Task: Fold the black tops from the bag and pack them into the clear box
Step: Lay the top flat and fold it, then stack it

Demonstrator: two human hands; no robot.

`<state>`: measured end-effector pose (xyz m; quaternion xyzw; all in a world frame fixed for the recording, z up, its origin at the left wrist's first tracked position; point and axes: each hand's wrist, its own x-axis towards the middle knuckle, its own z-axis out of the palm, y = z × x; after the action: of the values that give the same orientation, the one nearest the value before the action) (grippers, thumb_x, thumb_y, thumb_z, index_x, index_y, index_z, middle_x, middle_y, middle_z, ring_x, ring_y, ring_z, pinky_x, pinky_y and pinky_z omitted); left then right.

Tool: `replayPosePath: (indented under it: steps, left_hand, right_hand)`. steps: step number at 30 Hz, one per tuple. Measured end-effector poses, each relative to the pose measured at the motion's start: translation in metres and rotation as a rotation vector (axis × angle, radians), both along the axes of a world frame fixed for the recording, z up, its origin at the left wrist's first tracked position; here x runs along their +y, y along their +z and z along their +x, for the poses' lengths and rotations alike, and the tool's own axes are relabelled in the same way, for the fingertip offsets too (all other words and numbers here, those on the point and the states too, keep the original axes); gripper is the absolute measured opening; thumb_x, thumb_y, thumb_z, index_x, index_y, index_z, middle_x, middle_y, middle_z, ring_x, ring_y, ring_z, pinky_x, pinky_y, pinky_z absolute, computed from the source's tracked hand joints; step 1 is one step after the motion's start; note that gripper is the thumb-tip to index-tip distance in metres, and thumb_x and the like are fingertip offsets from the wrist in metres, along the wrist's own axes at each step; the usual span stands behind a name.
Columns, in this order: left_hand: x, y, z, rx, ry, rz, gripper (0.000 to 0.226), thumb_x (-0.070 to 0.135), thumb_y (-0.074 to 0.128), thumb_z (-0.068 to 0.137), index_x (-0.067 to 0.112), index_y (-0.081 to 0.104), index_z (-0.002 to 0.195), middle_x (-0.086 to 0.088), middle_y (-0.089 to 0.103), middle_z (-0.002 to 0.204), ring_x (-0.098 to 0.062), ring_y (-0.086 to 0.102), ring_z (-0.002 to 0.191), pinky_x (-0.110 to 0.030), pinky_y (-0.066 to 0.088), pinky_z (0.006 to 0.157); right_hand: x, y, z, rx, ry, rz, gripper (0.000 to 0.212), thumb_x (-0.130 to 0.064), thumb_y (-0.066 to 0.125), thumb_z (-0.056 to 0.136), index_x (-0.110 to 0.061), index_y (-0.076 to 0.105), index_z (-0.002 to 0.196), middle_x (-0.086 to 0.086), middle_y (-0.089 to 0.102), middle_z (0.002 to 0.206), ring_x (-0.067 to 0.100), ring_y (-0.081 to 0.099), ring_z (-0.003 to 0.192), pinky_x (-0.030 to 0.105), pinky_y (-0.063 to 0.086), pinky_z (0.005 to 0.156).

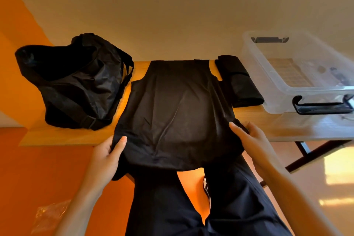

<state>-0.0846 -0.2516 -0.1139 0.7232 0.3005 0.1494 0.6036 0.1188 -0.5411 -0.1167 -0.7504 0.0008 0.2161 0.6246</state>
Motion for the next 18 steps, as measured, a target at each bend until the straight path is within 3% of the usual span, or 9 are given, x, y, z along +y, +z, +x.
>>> replayPosePath:
  steps: [3,6,9,11,13,15,18]
  left_hand:
    - [0.001,-0.008,-0.005,0.060,-0.029,-0.155,0.038,0.034,0.067,0.092,0.034,0.062,0.130,0.021,0.070,0.124,-0.001,0.066,0.115,-0.034,0.052,0.097]
    - [0.003,-0.014,-0.018,0.213,-0.140,-0.267,0.051,0.028,0.079,0.080,0.026,0.065,0.130,0.010,0.073,0.124,-0.011,0.070,0.113,-0.039,0.052,0.096]
    - [0.002,-0.013,-0.030,0.305,-0.210,-0.293,0.046,0.029,0.088,0.071,0.015,0.075,0.114,-0.004,0.077,0.115,-0.019,0.074,0.103,-0.041,0.052,0.094]
    - [0.002,-0.012,-0.037,0.233,-0.214,-0.324,0.060,0.044,0.100,0.055,0.011,0.080,0.101,-0.014,0.076,0.109,-0.027,0.074,0.101,-0.041,0.052,0.088]
    - [0.001,-0.013,-0.043,0.063,-0.159,-0.486,0.076,0.044,0.103,0.042,0.012,0.079,0.107,-0.016,0.074,0.117,-0.026,0.072,0.108,-0.042,0.058,0.088]
    - [-0.003,-0.015,-0.043,-0.067,-0.056,-0.604,0.063,0.031,0.096,0.064,0.010,0.074,0.119,-0.013,0.071,0.127,-0.025,0.069,0.116,-0.041,0.061,0.091]
    - [-0.012,-0.014,-0.040,0.022,-0.010,-0.389,0.041,0.025,0.064,0.091,0.028,0.063,0.132,0.008,0.070,0.130,-0.012,0.068,0.117,-0.041,0.055,0.098]
  right_hand:
    - [-0.011,-0.004,-0.001,0.050,0.133,-0.145,0.045,-0.045,0.082,0.071,-0.019,0.067,0.106,-0.002,0.077,0.096,0.012,0.074,0.090,0.027,0.055,0.078]
    - [-0.029,-0.004,-0.008,0.104,0.265,-0.171,0.036,-0.032,0.082,0.074,-0.012,0.073,0.102,0.002,0.079,0.093,0.013,0.076,0.087,0.027,0.054,0.076]
    - [-0.044,-0.010,-0.017,0.017,0.294,-0.100,0.039,-0.025,0.080,0.072,-0.011,0.075,0.108,0.003,0.078,0.103,0.016,0.074,0.099,0.028,0.057,0.082]
    - [-0.050,-0.013,-0.023,0.032,0.245,0.069,0.037,-0.013,0.075,0.078,-0.005,0.071,0.114,0.010,0.077,0.108,0.021,0.074,0.103,0.025,0.059,0.079]
    - [-0.052,-0.015,-0.029,0.058,0.173,0.163,0.031,-0.007,0.069,0.087,-0.003,0.067,0.118,0.014,0.076,0.110,0.025,0.073,0.105,0.024,0.060,0.079]
    - [-0.052,-0.016,-0.033,0.037,0.147,0.113,0.022,-0.012,0.066,0.093,-0.005,0.069,0.114,0.012,0.077,0.105,0.024,0.075,0.099,0.028,0.062,0.077]
    - [-0.053,-0.021,-0.036,0.047,0.189,-0.050,0.027,-0.026,0.066,0.095,-0.001,0.074,0.101,0.012,0.078,0.095,0.025,0.076,0.092,0.040,0.062,0.085]
